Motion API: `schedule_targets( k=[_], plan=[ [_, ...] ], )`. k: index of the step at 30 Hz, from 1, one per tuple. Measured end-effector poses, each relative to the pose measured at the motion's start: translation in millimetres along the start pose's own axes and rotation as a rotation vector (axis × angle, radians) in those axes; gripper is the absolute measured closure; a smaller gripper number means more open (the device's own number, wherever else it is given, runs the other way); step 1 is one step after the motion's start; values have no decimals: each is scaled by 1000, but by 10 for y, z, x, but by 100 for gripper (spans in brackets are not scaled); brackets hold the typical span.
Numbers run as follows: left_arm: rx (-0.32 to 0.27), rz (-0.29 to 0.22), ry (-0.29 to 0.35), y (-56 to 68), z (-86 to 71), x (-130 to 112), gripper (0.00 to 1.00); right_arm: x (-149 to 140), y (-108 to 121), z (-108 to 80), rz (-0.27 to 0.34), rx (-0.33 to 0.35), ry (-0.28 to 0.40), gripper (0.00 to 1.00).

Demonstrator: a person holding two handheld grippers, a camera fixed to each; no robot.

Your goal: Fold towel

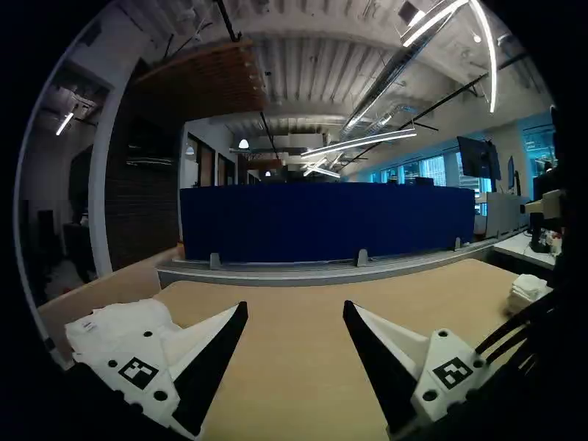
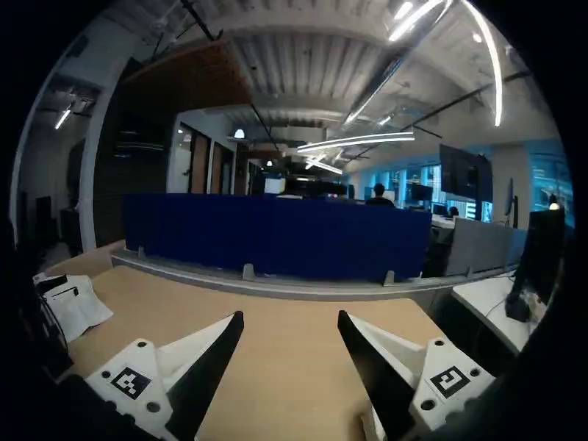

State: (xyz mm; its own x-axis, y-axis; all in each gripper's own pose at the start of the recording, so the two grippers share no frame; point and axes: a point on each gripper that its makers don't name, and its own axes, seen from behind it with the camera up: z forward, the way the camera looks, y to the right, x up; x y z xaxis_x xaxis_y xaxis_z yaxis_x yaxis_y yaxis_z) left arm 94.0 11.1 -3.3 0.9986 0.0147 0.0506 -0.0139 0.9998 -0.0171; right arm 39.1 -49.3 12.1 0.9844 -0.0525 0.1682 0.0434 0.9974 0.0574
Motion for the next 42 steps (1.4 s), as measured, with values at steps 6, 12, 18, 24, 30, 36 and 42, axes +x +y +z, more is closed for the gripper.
schedule_targets(
  k=[6,12,18,24,30,36,42],
  plan=[
    [6,9,9,-38,36,-197,4,-99,-49,59,-35,2,-23,1],
    [9,-10,14,-113,58,-430,4,-157,-124,107,-46,-4,-22,1],
    [11,-21,21,-153,75,-651,4,-237,-243,111,-64,5,-26,0],
    [24,-37,29,-200,107,-786,4,-250,-327,103,-79,12,-16,0],
    [36,-41,33,-244,131,-883,4,-288,-343,96,-77,16,-15,0],
    [38,-42,30,-241,155,-960,4,-303,-317,81,-84,13,-15,0],
    [41,-16,36,-221,148,-980,4,-307,-257,64,-80,7,-11,0]
  ],
)
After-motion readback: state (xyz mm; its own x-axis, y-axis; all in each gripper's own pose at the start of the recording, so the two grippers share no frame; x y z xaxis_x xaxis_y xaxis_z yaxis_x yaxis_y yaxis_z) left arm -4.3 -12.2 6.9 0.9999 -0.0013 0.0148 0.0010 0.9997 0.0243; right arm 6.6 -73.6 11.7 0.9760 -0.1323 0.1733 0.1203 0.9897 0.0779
